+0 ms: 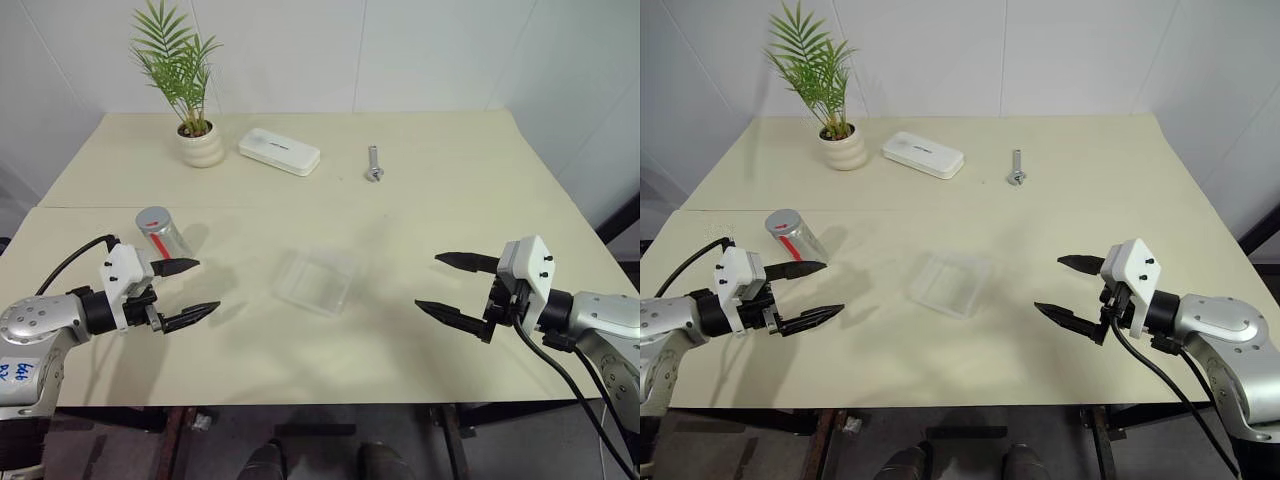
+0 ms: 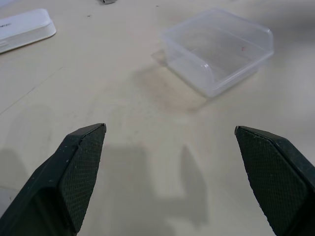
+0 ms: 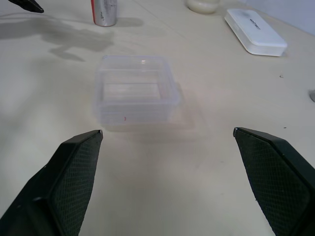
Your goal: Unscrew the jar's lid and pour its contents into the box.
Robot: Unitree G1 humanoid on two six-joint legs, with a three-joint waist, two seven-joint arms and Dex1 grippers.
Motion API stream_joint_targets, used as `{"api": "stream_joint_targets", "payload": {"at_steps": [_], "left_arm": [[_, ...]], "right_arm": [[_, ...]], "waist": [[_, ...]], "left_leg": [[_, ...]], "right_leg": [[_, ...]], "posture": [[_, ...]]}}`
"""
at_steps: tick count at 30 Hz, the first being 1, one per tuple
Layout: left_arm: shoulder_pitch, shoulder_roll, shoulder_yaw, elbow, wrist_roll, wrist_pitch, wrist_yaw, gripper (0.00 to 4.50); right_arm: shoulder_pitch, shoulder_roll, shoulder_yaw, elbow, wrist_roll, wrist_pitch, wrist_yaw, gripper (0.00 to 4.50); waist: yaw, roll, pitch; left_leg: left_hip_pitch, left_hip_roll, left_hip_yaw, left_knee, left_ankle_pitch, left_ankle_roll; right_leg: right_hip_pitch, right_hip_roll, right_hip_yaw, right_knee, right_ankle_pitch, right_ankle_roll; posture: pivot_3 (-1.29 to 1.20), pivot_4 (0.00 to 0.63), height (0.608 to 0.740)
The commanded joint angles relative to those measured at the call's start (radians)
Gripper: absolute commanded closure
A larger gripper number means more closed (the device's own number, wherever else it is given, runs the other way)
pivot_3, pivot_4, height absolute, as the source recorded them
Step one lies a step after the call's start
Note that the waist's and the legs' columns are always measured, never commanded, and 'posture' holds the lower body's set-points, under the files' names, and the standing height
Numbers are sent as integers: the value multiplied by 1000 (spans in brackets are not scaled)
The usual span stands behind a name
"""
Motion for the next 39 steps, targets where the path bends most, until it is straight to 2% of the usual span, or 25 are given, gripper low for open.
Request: {"api": "stream_joint_targets", "payload": {"at_steps": [1, 4, 10, 12, 14, 17, 21, 32, 39], "left_arm": [[17, -12, 36, -67, -18, 7, 36, 26], [71, -82, 96, -92, 8, -11, 165, 26], [172, -361, 220, -161, 58, -30, 557, 26], [180, -408, 228, -177, 75, -30, 629, 26], [187, -427, 210, -182, 115, -40, 675, 26], [117, -457, 155, -141, 217, -63, 796, 26], [35, -487, 121, -86, 221, -58, 830, 26], [-104, -501, 43, 33, 307, -94, 926, 26], [-198, -497, 59, 148, 316, -129, 980, 26]], "right_arm": [[-22, 6, -8, -13, 16, -11, -12, 0], [-111, 54, 65, 38, 15, -19, -6, 0], [-303, 175, 193, 100, 17, -45, 27, 0], [-343, 205, 224, 109, 18, -52, 42, 0], [-384, 233, 258, 116, 12, -61, 59, 0], [-475, 282, 300, 188, -3, -84, 89, 0], [-532, 320, 327, 253, -36, -112, 89, 0], [-552, 367, 339, 240, -38, -98, 64, 0], [-538, 368, 330, 222, -38, -88, 45, 0]], "waist": [[-1, 0, 0], [-13, 0, 0], [-7, 0, 0], [0, 0, 0], [6, -1, 0], [10, -1, 0], [14, -1, -1], [0, -1, -1], [-1, -1, -1]], "left_leg": [[0, 0, 0, 0, 0, 0], [1, 1, 1, 0, 0, 0], [2, 1, 0, 0, 0, 0], [2, 1, 0, 2, 0, 0], [1, 1, -1, 3, 0, 0], [2, -1, -1, 6, 0, 0], [2, -1, -2, 7, 1, 0], [-1, 0, -1, 6, 1, 0], [-1, 0, -1, 6, 2, -1]], "right_leg": [[0, 0, 0, 0, 0, 0], [0, 0, 1, 0, 0, 0], [0, 1, 1, 2, 0, 0], [0, 1, 0, 3, 0, 0], [1, 1, 0, 3, 0, 0], [3, 0, 0, 3, 2, 2], [5, 0, 0, 1, 6, 2], [0, 1, 0, 2, 6, 2], [0, 2, 0, 3, 6, 2]], "posture": [[0, 150, 740], [0, 150, 740], [0, 150, 740], [0, 150, 740], [0, 150, 740], [0, 150, 740], [0, 150, 740], [0, 150, 740], [0, 150, 740]]}}
